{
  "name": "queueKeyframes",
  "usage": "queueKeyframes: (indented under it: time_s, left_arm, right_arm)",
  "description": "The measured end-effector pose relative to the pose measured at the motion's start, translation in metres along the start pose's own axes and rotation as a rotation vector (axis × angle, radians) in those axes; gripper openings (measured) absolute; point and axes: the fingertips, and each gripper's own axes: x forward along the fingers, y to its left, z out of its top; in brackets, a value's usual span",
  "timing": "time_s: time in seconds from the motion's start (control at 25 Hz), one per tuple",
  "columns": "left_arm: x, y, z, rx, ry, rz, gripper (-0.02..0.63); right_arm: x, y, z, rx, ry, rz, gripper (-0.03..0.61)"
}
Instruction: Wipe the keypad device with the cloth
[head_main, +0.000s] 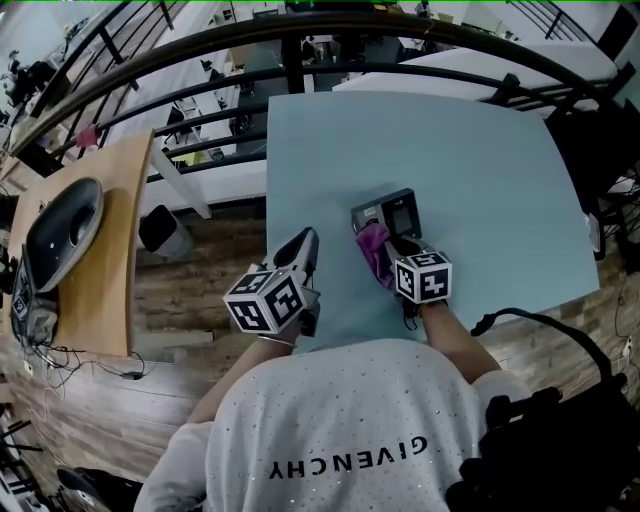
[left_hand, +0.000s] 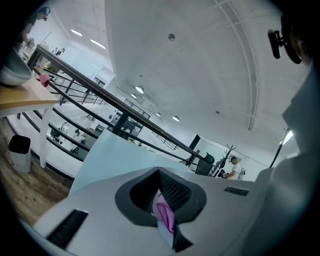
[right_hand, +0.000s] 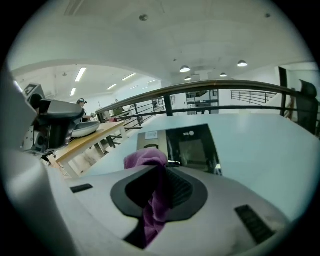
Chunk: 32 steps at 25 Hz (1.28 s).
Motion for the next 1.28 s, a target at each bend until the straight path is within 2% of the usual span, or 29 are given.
queueKeyframes:
  time_s: [0.28,0.52,0.72,0.88,1.04,1.12,1.2,1.28]
  left_arm:
    - [0.003,0.000,-0.008,0.008,0.077,-0.044,0.000]
    - [-0.004,-0.001,-0.016,0.022,0.070,-0.082,0.000]
    - [-0.008,0.006,-0.011,0.028,0.012,-0.020,0.000]
    - [-0.009,0.015,-0.013,0.036,0.019,0.052,0.000]
    - [-0.012,0.018,-0.013,0.040,0.015,0.078,0.000]
    - [-0.014,0.019,-0.010,0.039,-0.006,0.076,0.000]
    - [-0.013,0.020,-0.009,0.037,-0.024,0.070,0.000]
    - [-0.009,0.019,-0.011,0.033,-0.019,0.057,0.000]
  right_arm:
    - [-0.003,-0.021,-0.001,0.064,0.000,-0.052,0.040]
    - [-0.007,-0.053,-0.008,0.134,0.002,-0.132,0.041]
    - [-0.013,-0.092,0.000,0.186,0.002,-0.184,0.041]
    - [-0.017,-0.119,-0.001,0.258,-0.007,-0.219,0.041]
    - [-0.027,-0.139,0.000,0.309,-0.044,-0.272,0.041]
    - [-0.035,-0.126,0.022,0.301,-0.162,-0.191,0.040]
    - [-0.043,-0.096,0.048,0.267,-0.282,-0.032,0.038]
    - [-0.047,-0.065,0.060,0.215,-0.320,0.091,0.037]
